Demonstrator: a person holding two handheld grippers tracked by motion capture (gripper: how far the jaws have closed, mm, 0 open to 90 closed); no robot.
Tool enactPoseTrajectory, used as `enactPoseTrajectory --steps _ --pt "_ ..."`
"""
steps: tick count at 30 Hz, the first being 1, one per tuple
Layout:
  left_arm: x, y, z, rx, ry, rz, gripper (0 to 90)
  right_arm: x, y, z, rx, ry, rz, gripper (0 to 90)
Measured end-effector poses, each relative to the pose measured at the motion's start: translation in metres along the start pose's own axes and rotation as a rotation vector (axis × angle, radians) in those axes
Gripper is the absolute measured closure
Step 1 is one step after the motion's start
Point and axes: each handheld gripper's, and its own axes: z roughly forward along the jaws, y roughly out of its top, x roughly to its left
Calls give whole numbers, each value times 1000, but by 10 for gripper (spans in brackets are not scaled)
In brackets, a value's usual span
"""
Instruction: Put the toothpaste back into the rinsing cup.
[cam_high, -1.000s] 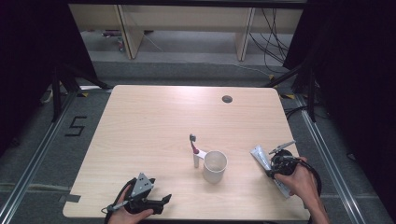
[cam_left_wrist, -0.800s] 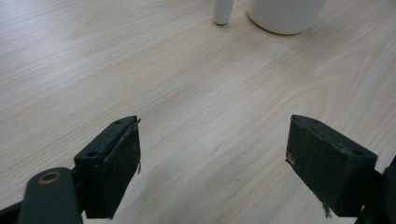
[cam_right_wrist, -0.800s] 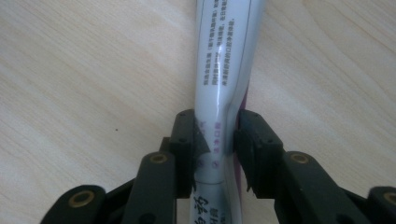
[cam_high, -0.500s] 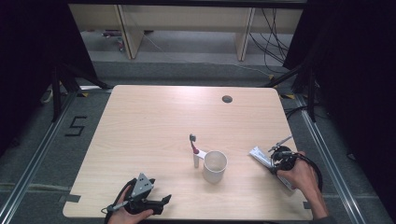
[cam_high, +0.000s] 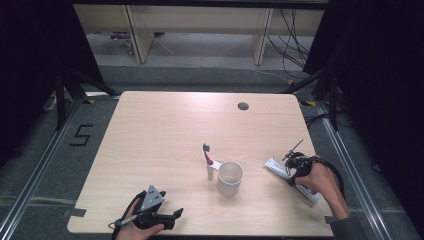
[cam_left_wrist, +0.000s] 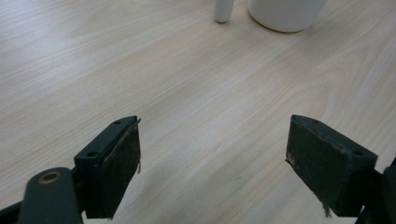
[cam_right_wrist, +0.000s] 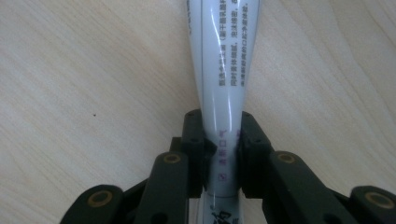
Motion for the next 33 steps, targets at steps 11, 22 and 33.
enactPoseTrajectory --steps 11,22,33 --pt "-1 0 0 -2 -9 -1 172 -1 10 4 90 10 -35 764" --pt "-1 1 0 -9 -14 -3 172 -1 8 2 92 6 -32 768" --pt "1 1 -1 10 0 11 173 -7 -5 -27 -161 56 -29 770"
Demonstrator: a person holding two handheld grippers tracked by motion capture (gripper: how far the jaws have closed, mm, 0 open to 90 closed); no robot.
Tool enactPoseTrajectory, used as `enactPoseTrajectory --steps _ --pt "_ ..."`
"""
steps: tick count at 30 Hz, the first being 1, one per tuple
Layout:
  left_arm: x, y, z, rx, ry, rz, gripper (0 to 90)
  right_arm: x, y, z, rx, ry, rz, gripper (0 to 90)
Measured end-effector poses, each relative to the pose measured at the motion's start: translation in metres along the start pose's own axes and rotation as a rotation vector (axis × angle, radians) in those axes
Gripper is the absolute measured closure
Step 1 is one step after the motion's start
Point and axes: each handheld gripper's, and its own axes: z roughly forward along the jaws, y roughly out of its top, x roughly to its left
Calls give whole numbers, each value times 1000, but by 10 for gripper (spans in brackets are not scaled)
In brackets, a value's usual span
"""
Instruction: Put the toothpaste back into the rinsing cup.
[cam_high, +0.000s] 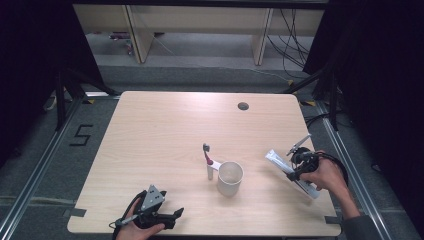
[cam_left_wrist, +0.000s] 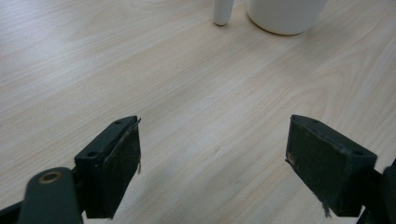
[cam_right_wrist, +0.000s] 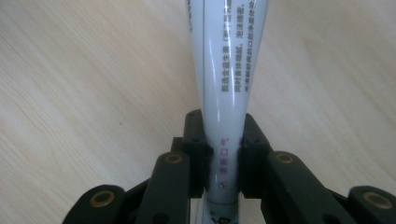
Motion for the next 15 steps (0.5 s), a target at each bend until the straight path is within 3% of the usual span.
enactPoseTrajectory --steps 2,3,5,8,13,14,15 --pt "-2 0 2 -30 -3 -33 173 0 -1 -5 -52 -1 6 770" --pt "-1 0 1 -25 -12 -31 173 -1 -2 -6 -88 -2 15 771" --pt "-1 0 0 -14 -6 -16 173 4 -4 -10 -117 9 83 771" --pt "0 0 1 -14 -7 -15 173 7 -5 -10 -166 -17 104 772" --pt "-1 0 2 -29 -8 -21 173 8 -7 -14 -287 15 77 772" --pt "-1 0 2 -32 -4 -26 173 11 -7 -14 -327 26 102 772" --pt "-1 0 2 -29 -7 -22 173 8 -7 -16 -336 12 53 772"
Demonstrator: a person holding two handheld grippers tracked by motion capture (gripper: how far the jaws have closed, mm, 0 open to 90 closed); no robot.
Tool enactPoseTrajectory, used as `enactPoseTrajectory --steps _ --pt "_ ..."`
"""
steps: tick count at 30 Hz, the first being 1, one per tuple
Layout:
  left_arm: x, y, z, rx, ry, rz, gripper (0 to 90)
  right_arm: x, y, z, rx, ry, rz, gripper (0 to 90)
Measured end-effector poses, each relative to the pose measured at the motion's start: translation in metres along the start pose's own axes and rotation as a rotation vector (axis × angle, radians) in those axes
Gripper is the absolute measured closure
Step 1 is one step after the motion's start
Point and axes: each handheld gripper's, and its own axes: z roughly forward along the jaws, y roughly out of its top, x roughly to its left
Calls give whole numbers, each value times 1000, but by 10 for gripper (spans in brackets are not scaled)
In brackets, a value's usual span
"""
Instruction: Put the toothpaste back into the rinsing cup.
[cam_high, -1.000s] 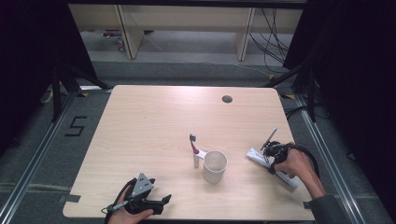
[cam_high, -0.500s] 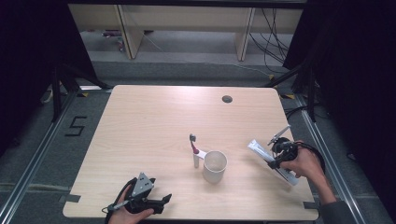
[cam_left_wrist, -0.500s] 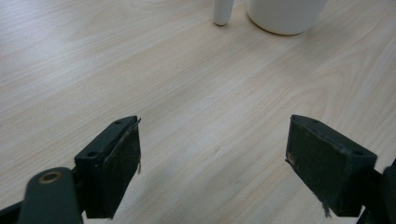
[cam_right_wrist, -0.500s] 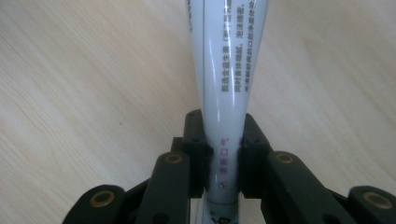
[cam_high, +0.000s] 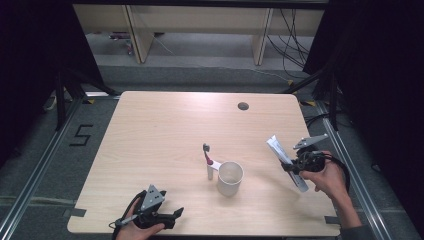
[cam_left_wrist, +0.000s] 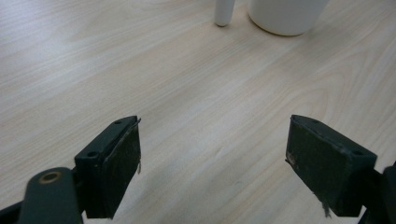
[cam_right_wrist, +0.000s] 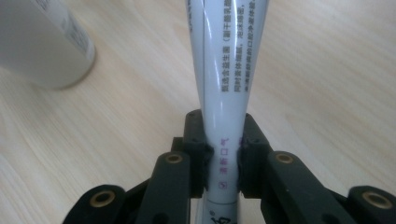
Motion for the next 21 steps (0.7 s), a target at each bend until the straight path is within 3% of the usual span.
enactPoseTrajectory --steps 2,4,5,6,9,10,12,14,15,16,17,19,21 --pt "0 0 0 5 -2 2 173 1 2 -1 -47 16 9 772" --pt "0 0 0 -6 1 -2 173 5 3 -3 -105 40 53 771" --pt "-1 0 1 -17 1 -15 173 5 4 -3 -130 49 46 772" --pt "0 0 0 0 -1 4 173 6 6 -5 -130 66 52 772" --pt "0 0 0 -4 -4 4 173 11 9 -6 -189 85 50 771" --pt "-1 0 1 -19 -4 -13 173 12 10 -5 -221 84 30 771" --pt "-1 0 1 -12 -1 -3 173 16 13 -6 -228 116 28 771" --pt "1 0 0 7 -1 21 173 18 16 -7 -249 101 4 771" --pt "0 0 1 -14 -3 -3 173 21 17 -7 -269 99 16 771" --pt "0 1 1 -5 -3 3 173 20 19 -7 -287 97 -7 772" --pt "0 1 1 -4 -4 3 173 22 20 -8 -283 124 13 772" --pt "-1 0 1 -8 -10 2 173 23 24 -9 -320 121 -10 772" --pt "0 1 1 4 -6 11 173 29 27 -10 -347 125 5 772"
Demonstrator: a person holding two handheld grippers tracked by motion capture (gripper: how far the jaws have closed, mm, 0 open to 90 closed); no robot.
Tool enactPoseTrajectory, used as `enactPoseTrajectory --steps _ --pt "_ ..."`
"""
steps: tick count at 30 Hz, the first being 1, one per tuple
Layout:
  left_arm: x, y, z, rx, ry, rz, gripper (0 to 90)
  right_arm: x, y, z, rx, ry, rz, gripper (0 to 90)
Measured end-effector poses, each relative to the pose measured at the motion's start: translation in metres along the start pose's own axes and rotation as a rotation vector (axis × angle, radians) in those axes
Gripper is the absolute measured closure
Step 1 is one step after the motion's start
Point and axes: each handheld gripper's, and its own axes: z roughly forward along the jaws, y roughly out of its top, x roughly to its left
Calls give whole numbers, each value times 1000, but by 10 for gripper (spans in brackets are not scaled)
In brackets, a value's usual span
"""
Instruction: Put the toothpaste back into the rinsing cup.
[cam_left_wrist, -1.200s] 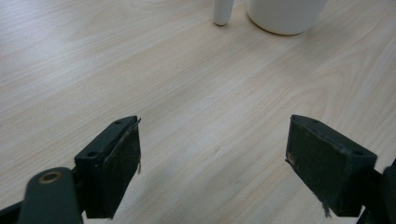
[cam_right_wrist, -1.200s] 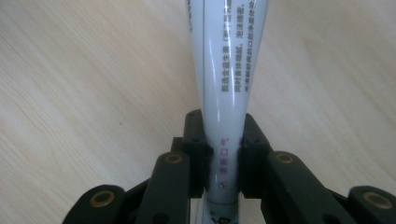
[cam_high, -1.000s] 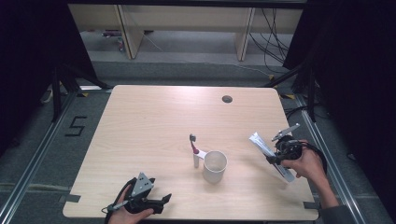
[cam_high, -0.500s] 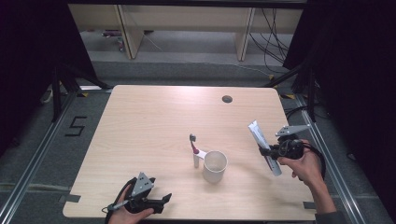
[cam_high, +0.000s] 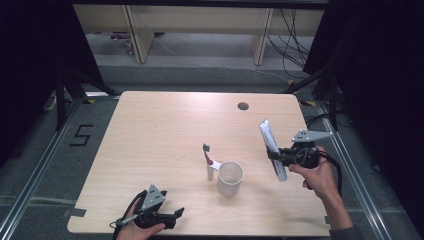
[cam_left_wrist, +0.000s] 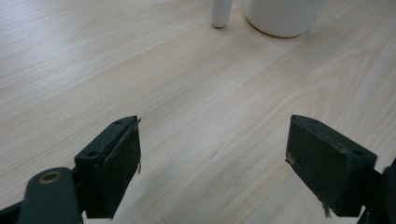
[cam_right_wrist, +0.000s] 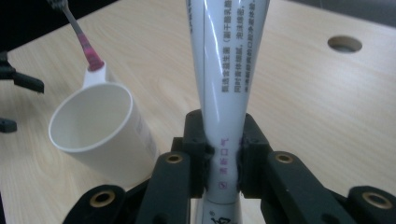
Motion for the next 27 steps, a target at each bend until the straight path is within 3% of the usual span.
enactPoseTrajectory --steps 4,6,11,12,14,16,19,23,27 --pt "-1 -1 0 -11 -4 -8 173 7 9 2 -66 10 5 772" --pt "0 0 -1 5 6 2 173 9 15 4 -88 35 -21 772" --pt "0 0 -1 5 4 4 173 19 25 13 -168 82 -4 772" --pt "1 0 0 -4 1 2 173 20 27 16 -194 95 -19 771" --pt "0 0 -1 4 6 3 173 26 31 17 -197 101 6 772" --pt "1 0 -1 3 2 3 173 28 34 18 -225 92 -16 772" --pt "1 1 -1 5 9 11 173 34 38 21 -251 127 9 772" --pt "1 1 0 -1 7 9 173 41 42 25 -277 135 -21 772" --pt "0 1 -1 4 -2 12 173 47 42 33 -297 175 1 772"
